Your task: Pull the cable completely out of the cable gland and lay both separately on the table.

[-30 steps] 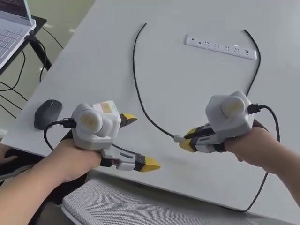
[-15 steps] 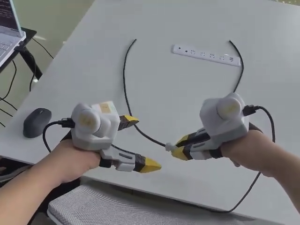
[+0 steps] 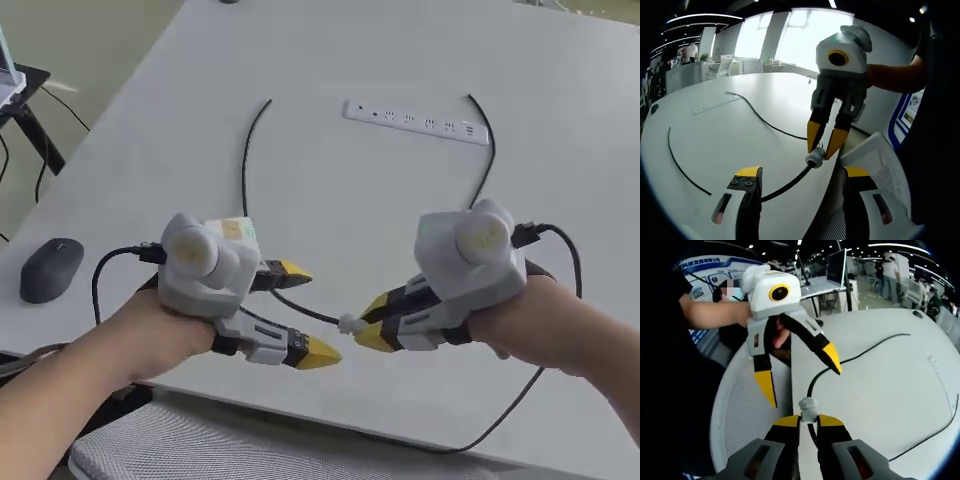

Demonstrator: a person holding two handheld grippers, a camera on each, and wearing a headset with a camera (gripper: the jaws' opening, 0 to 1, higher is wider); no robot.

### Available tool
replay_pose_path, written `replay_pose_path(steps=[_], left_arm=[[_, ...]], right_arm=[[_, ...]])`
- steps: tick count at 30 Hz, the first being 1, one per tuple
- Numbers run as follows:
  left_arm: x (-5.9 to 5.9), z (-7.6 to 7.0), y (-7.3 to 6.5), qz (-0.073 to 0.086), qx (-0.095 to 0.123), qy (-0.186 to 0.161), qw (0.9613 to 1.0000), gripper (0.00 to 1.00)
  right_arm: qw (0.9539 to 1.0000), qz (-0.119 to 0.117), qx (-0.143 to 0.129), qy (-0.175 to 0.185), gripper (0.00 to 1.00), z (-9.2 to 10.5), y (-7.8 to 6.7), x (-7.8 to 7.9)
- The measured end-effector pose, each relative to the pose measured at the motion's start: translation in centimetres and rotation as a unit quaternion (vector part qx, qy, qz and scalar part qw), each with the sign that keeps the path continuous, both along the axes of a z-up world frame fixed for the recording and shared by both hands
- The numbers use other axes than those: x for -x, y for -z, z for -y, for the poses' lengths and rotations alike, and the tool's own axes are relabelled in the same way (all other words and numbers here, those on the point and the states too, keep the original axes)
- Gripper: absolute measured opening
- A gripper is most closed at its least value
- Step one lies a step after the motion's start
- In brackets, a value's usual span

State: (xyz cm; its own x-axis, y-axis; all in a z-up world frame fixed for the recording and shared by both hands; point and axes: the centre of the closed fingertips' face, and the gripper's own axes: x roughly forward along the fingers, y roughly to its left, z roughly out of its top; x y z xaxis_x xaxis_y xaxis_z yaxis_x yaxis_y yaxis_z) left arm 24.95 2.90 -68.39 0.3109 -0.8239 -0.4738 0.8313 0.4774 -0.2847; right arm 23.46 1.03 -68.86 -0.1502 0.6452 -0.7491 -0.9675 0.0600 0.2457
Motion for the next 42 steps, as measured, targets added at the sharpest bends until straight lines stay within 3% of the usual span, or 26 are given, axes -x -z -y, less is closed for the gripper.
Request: replay_pose_path(steps=[3, 11, 14, 21, 36, 42], left_arm=[[0.0, 0.6, -0.2, -0.007, 0.017, 0.004, 0.9998, 0.60], [0.0, 1.2, -0.4, -0.019, 0.035, 0.007, 0.9992, 0.55], [0.1, 1.4, -0.7, -0.027, 0.052, 0.009, 0.9982, 0.48], [0.7, 1.9, -0.9, -0.034, 0.067, 0.032, 0.9967, 0.31], [1.8, 3.0, -0.8, -0.038, 0.065, 0.068, 0.9949, 0.17], [1.9, 3.1, -0.9, -0.023, 0.062, 0.073, 0.9951, 0.16]], right_arm=[[0.9998, 0.011, -0.005, -0.016, 0.07, 0.0, -0.3, 0.3], [0.9982, 0.036, -0.016, -0.045, 0.07, -0.2, -0.8, 0.7], [0.9973, 0.043, -0.020, -0.056, 0.07, -0.3, -0.9, 0.8], [0.9962, 0.051, -0.024, -0.066, 0.07, -0.1, -1.0, 0.8], [0.9948, 0.059, -0.029, -0.078, 0.06, 0.5, -1.0, 1.0], [0.9927, 0.074, -0.037, -0.087, 0.07, 0.5, -0.9, 0.8]])
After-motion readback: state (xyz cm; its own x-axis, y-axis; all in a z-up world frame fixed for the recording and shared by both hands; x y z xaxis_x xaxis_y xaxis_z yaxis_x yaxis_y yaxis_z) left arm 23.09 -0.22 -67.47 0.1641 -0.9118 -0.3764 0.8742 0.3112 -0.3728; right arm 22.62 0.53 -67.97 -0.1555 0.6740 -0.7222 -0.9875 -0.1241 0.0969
